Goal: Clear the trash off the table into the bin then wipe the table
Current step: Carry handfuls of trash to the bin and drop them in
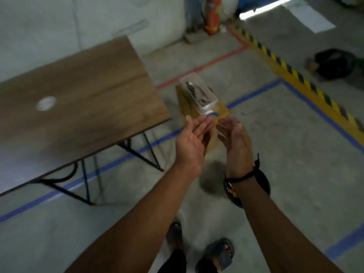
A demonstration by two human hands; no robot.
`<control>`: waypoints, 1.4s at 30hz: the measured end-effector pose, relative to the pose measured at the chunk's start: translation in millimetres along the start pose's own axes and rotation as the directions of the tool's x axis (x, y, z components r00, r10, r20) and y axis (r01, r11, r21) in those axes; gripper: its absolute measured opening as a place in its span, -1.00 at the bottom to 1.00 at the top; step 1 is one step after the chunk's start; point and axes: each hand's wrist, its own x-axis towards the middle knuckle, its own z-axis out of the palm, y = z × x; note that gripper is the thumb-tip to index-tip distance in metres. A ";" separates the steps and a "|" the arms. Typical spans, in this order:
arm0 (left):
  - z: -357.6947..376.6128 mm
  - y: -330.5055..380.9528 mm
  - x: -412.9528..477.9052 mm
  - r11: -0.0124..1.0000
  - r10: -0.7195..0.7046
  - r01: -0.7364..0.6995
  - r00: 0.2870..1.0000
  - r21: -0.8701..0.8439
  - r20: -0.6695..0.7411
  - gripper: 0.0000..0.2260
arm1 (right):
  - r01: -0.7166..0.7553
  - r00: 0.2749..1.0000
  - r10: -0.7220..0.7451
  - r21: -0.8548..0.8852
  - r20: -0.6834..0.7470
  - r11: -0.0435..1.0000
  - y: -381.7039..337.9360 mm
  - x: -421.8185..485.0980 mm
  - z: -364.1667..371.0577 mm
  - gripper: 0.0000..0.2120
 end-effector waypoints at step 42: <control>-44.0 207.8 246.2 0.687 0.282 -0.393 0.919 0.611 0.274 -0.72 | -0.050 0.989 0.045 -0.039 -0.138 0.998 8.6 216.6 211.1 -0.68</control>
